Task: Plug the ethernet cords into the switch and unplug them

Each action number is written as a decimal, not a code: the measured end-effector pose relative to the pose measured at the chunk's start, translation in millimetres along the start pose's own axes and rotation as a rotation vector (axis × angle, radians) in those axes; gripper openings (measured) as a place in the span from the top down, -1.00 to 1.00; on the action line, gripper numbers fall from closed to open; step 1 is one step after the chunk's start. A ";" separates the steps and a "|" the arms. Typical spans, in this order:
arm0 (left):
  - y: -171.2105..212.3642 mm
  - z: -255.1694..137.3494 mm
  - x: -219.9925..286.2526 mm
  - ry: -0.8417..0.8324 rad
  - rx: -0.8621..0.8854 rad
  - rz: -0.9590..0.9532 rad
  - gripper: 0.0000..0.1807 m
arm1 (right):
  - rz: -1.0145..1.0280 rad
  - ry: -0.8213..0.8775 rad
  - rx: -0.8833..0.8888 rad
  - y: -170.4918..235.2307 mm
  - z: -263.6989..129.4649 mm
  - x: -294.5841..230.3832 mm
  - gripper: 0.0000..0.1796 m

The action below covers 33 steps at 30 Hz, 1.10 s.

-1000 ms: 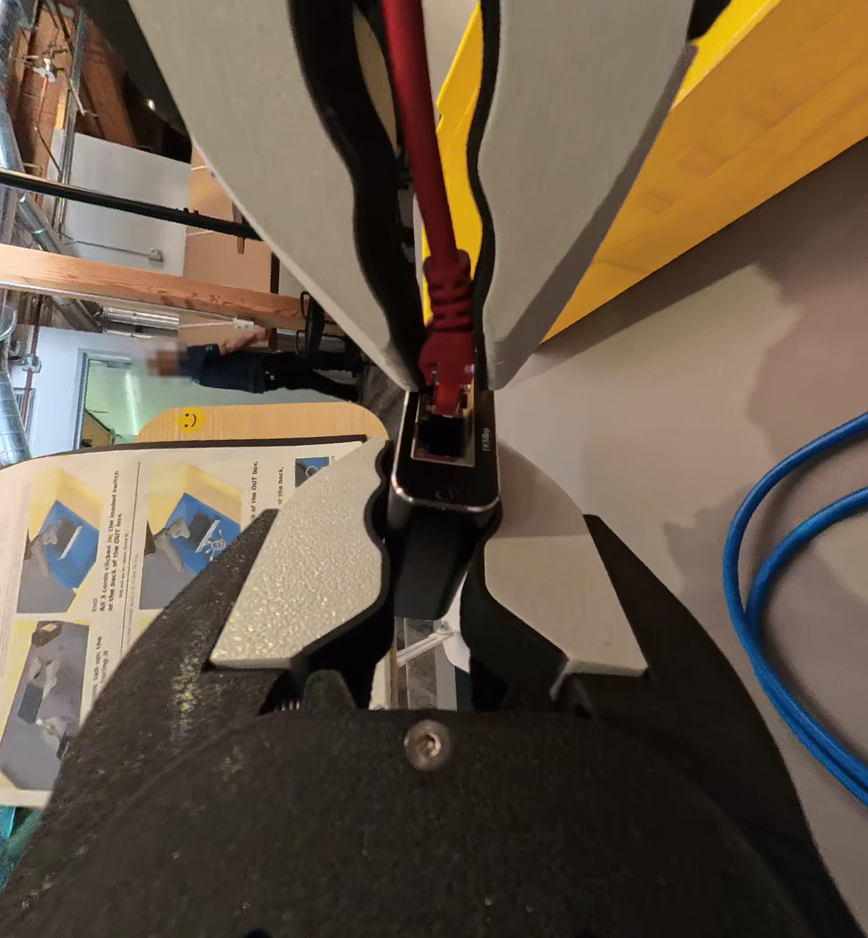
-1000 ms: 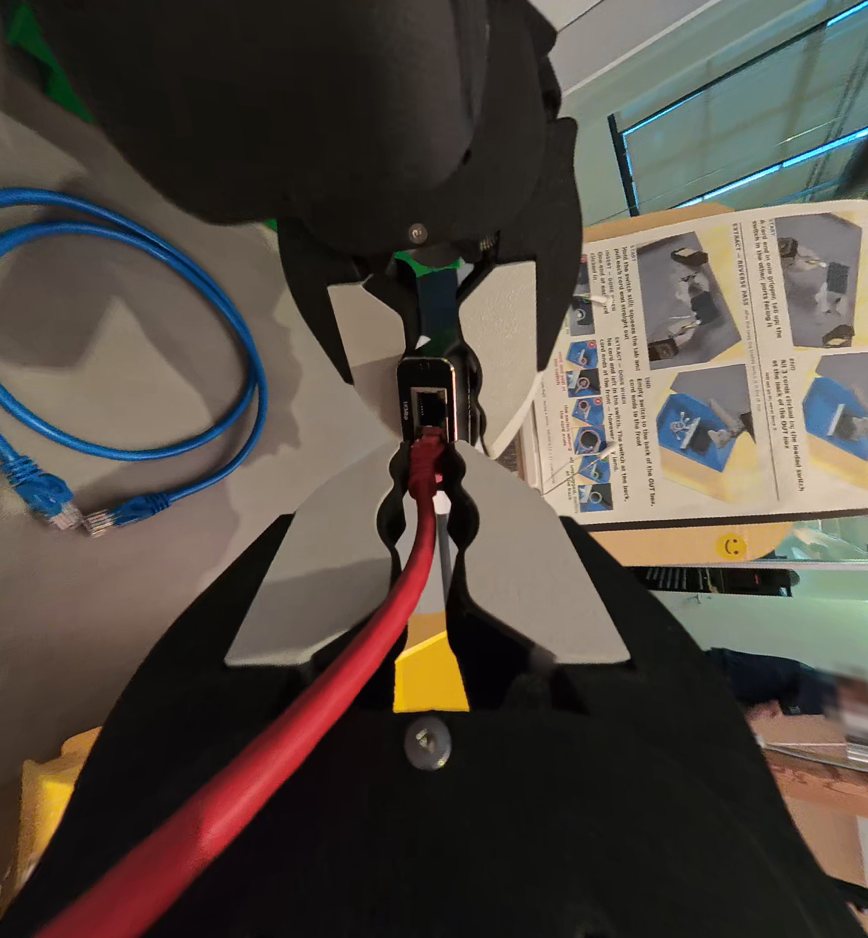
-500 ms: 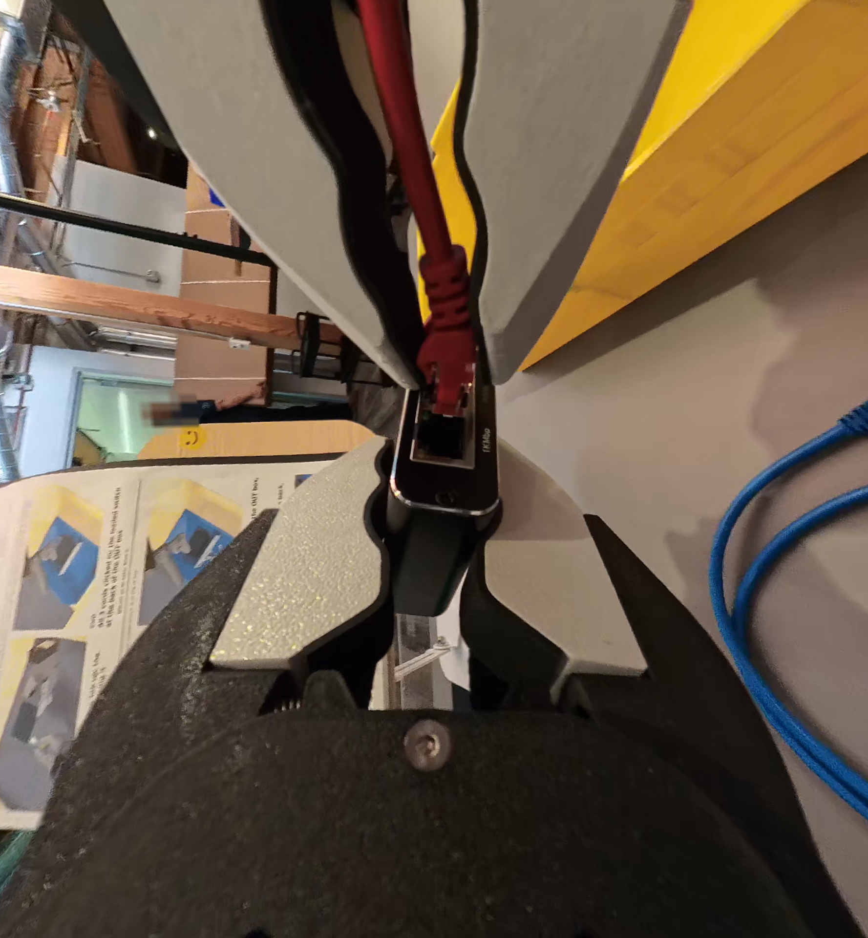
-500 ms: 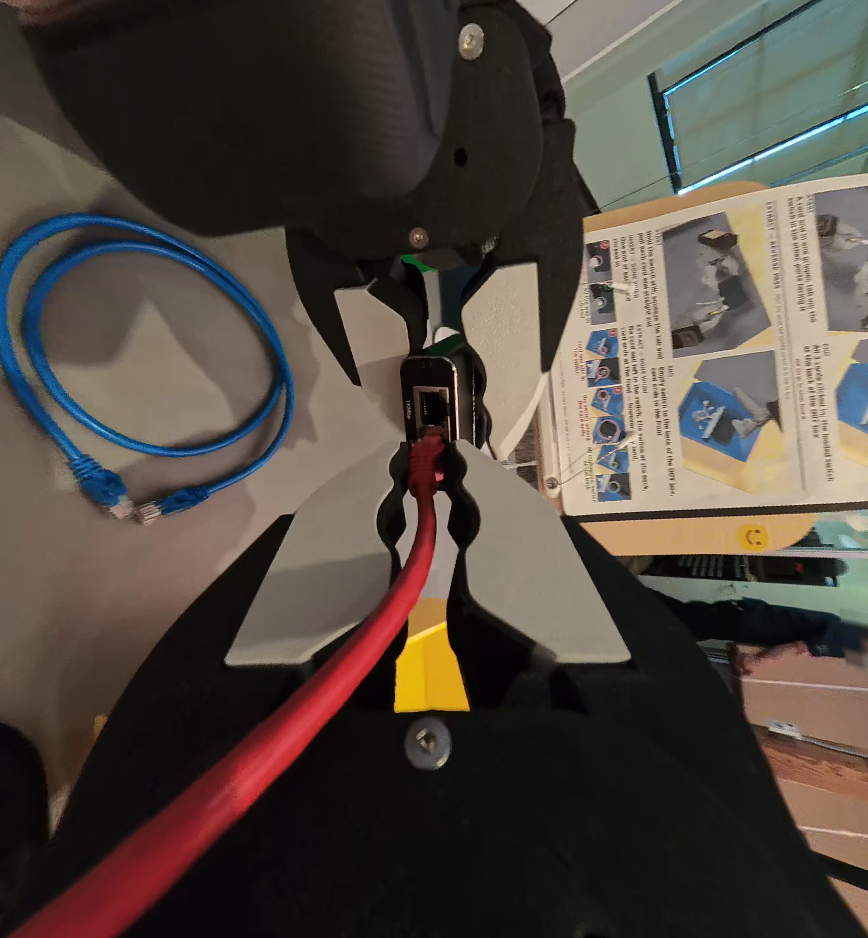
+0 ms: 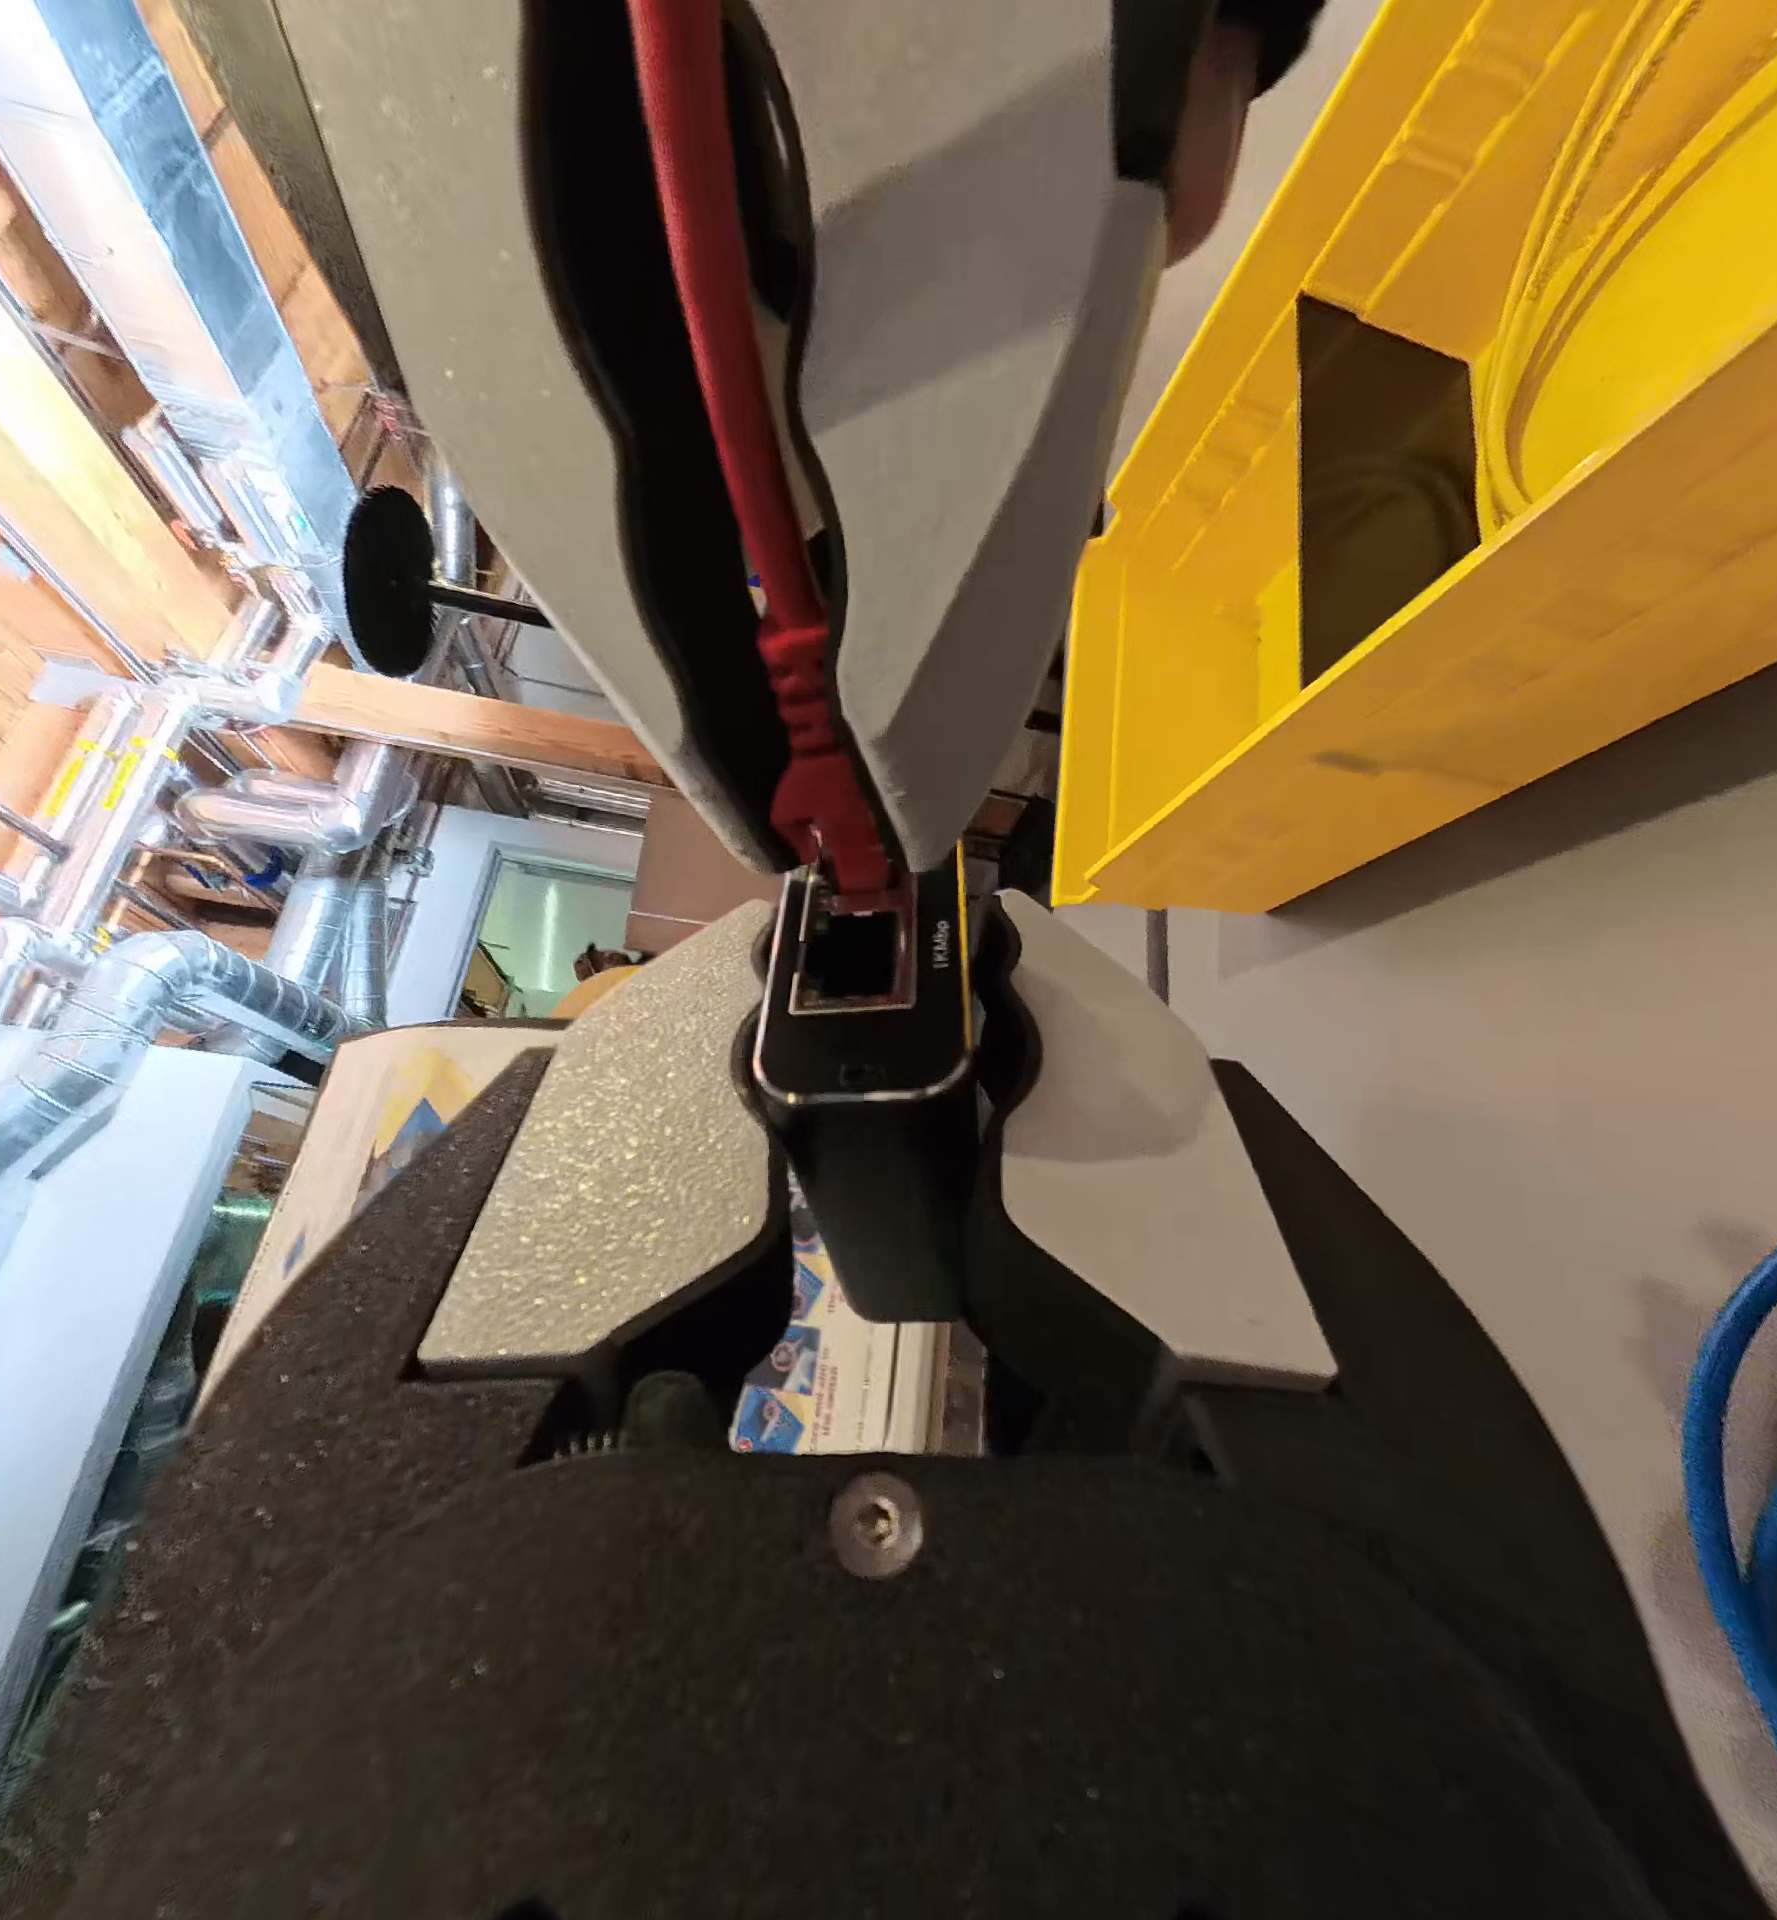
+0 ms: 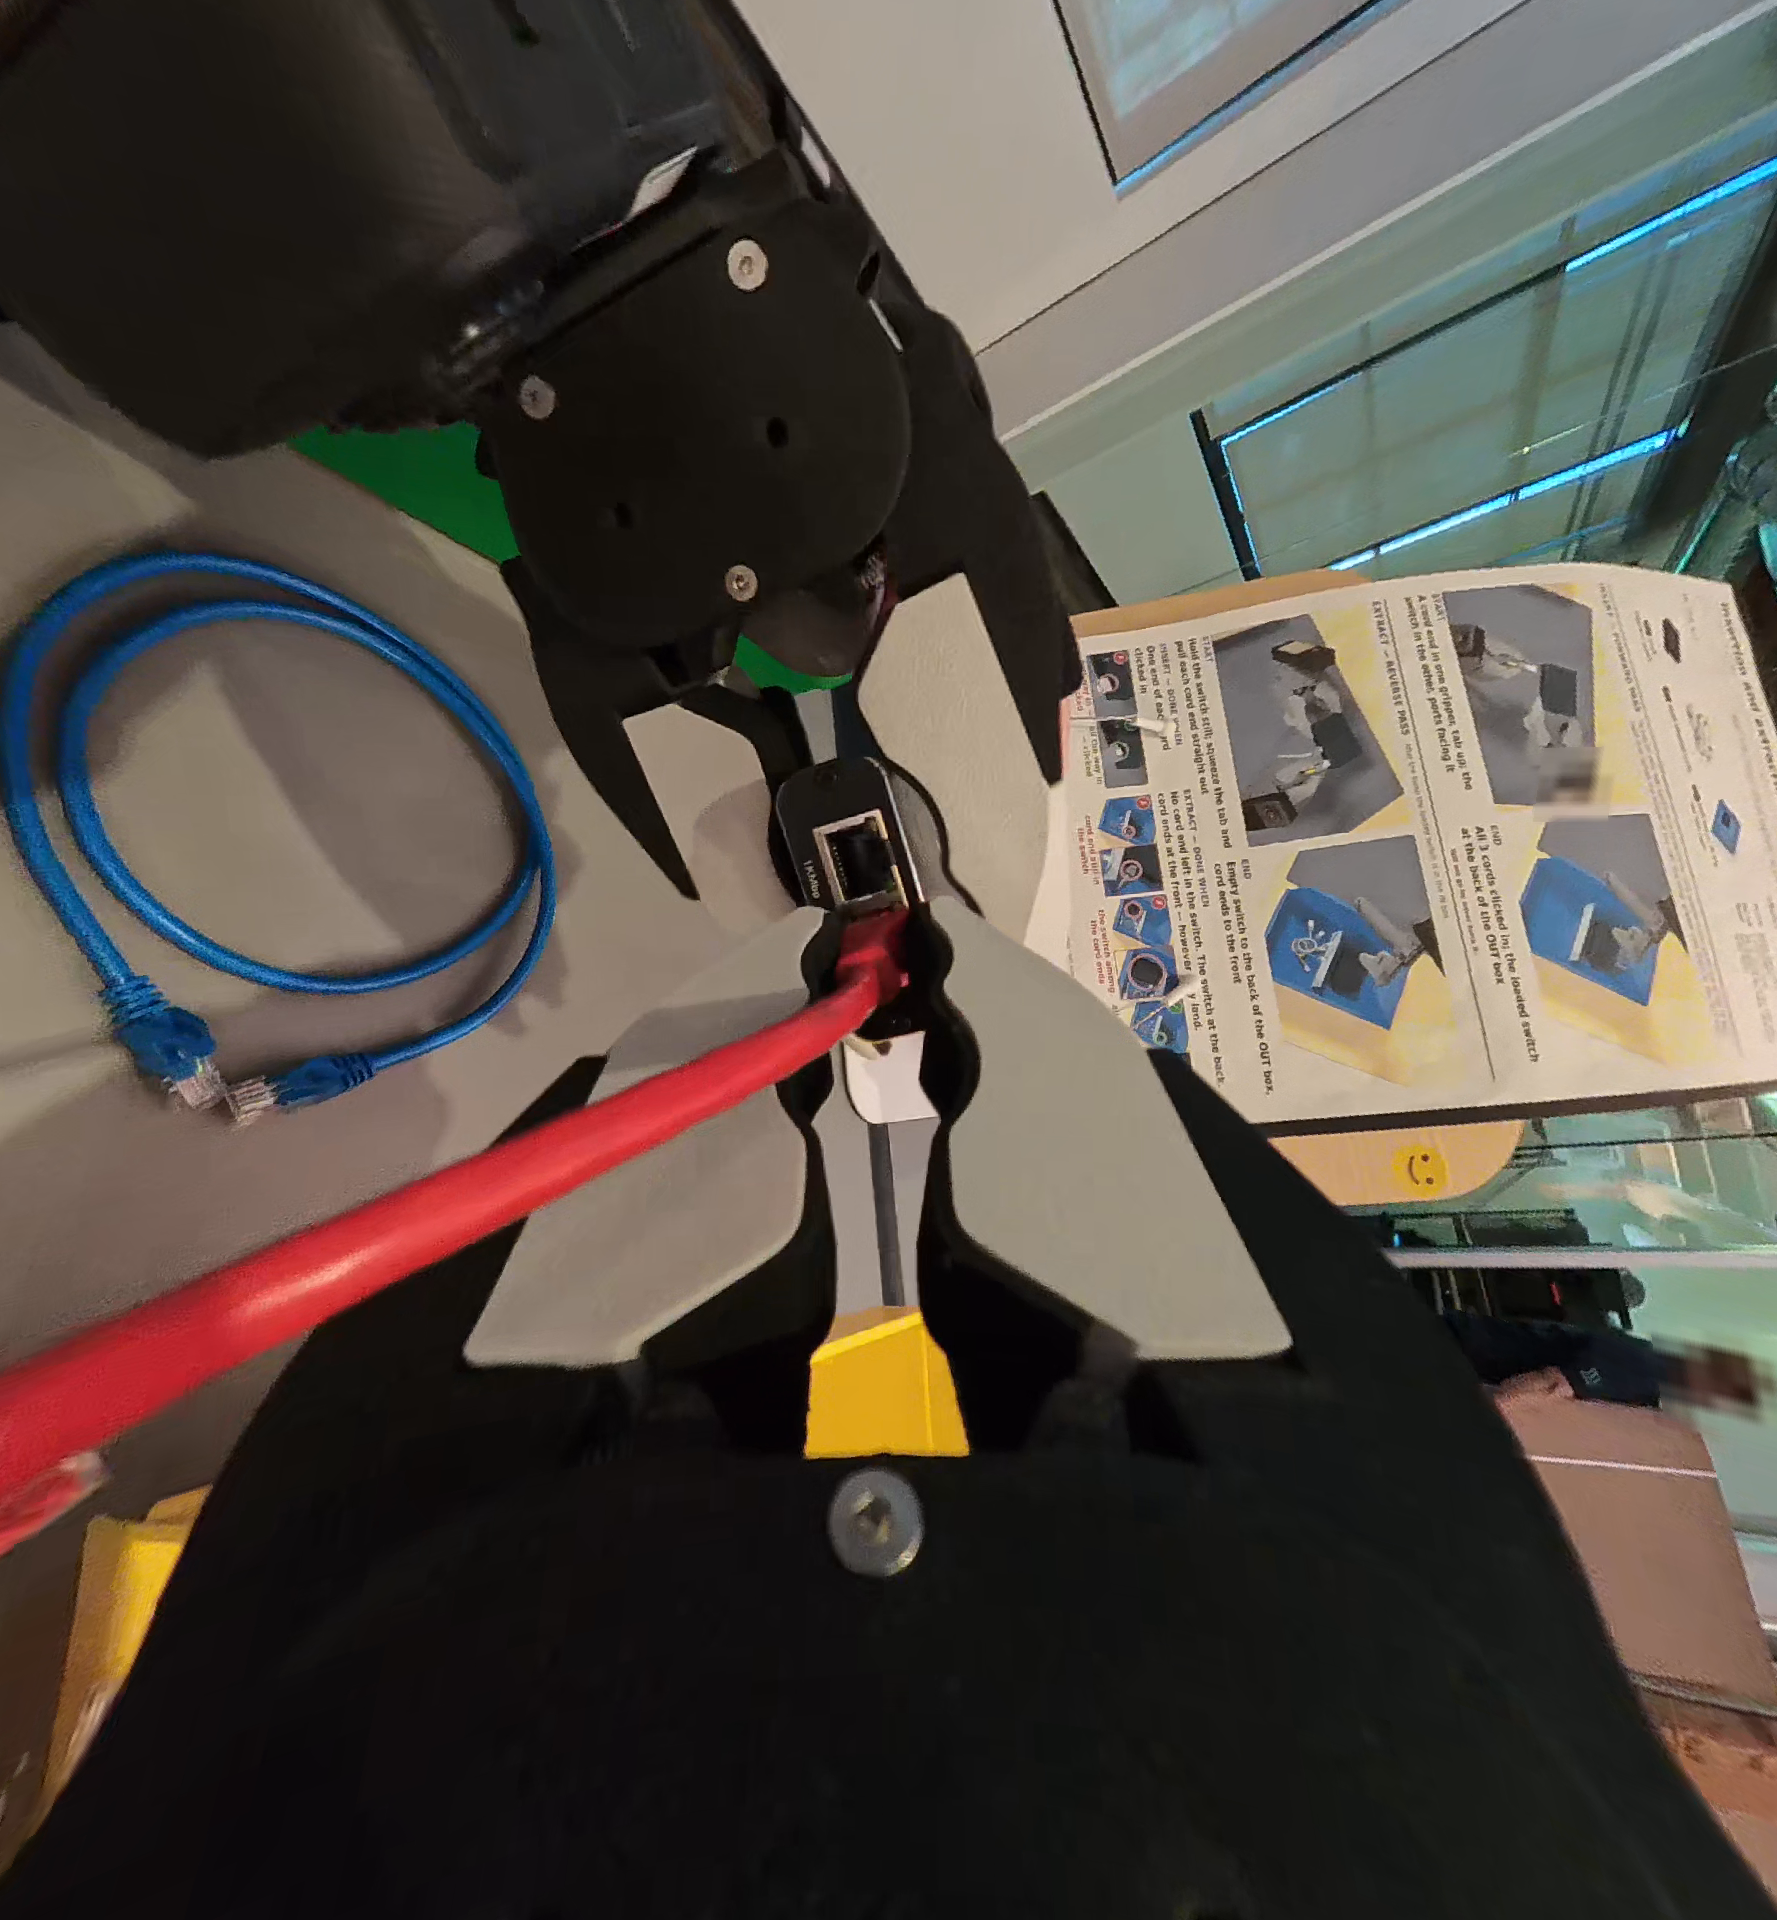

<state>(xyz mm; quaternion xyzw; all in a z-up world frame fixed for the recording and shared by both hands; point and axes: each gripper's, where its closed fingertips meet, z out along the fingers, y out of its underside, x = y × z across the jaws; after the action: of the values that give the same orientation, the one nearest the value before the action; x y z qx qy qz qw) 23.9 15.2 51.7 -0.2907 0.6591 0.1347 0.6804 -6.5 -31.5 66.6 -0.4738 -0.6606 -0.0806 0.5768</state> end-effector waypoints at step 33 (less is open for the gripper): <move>25.0 -51.7 -78.7 -0.054 -0.145 -0.382 0.68 | 0.073 -0.023 -0.366 72.4 9.9 -4.3 0.84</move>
<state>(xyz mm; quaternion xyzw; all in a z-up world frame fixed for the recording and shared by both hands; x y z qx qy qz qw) -40.1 21.2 125.0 -0.4551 0.5622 0.0579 0.6881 38.2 11.7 28.0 -0.5954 -0.6236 -0.1730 0.4761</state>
